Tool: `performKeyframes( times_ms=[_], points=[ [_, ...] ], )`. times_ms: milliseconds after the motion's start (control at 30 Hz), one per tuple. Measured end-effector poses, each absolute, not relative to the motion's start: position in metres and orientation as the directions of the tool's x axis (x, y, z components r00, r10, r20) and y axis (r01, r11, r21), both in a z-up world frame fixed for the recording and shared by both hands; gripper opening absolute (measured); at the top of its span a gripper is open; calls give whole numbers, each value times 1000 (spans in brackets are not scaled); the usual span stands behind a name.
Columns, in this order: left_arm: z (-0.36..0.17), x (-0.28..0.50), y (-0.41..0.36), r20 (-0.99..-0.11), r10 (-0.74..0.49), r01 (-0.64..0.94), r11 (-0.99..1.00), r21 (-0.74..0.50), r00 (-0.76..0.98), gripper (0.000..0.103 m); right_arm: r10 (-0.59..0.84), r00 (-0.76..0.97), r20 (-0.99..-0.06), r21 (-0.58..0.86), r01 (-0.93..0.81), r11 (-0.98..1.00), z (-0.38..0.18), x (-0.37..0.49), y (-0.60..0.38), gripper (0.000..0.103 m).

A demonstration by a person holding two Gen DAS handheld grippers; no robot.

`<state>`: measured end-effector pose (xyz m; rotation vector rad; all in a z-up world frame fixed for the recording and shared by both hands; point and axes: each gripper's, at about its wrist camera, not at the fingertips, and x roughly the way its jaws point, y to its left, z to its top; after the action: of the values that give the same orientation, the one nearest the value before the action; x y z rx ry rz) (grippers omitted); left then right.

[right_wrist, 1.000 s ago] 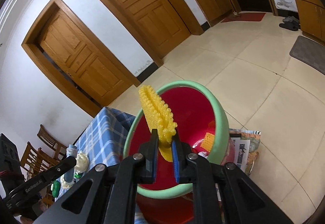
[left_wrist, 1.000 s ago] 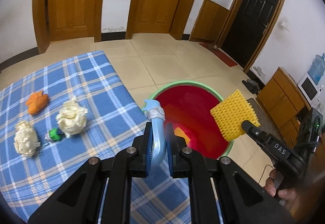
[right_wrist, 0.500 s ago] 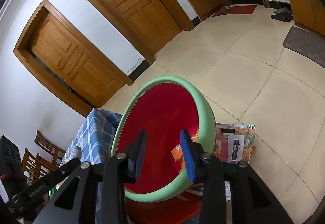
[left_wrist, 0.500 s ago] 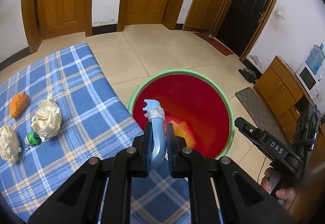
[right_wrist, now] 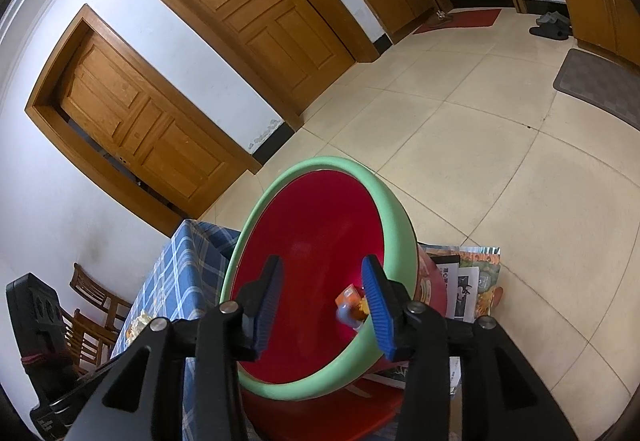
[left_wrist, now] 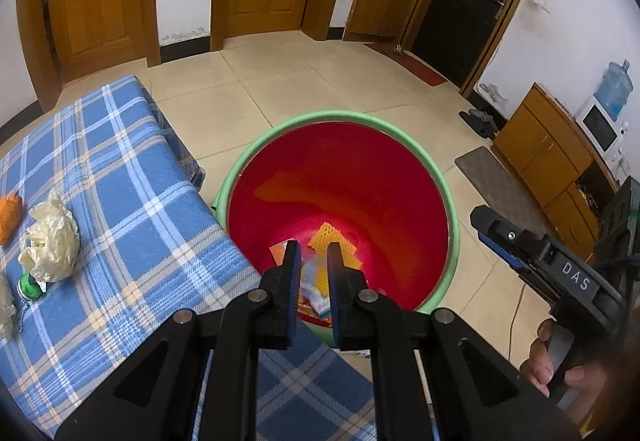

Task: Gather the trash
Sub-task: 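Carry the blue piece and yellow foam block over the red bin and release both, then swing both open grippers back toward the table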

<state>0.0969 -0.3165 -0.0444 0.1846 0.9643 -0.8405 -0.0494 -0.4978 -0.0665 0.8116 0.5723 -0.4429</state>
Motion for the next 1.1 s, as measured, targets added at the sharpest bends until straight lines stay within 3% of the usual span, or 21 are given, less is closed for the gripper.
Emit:
performKeyframes(
  times_ms=[133,400,1100],
  points=[
    [-47,97,-314,-794,-536,689,692,-218,287,13,-151,763,-628,547,571,613,-67,-50,-498,53],
    [-45,95,-296,-805,-496,647,738,-194,325,33,-147,764,-629,551,571,609,-64,-50,-494,62],
    [-25,113,-202,-782,-426,458,865,-205,454,34,-110,769,-629,549,540,637,-46,-38,-461,67]
  ],
)
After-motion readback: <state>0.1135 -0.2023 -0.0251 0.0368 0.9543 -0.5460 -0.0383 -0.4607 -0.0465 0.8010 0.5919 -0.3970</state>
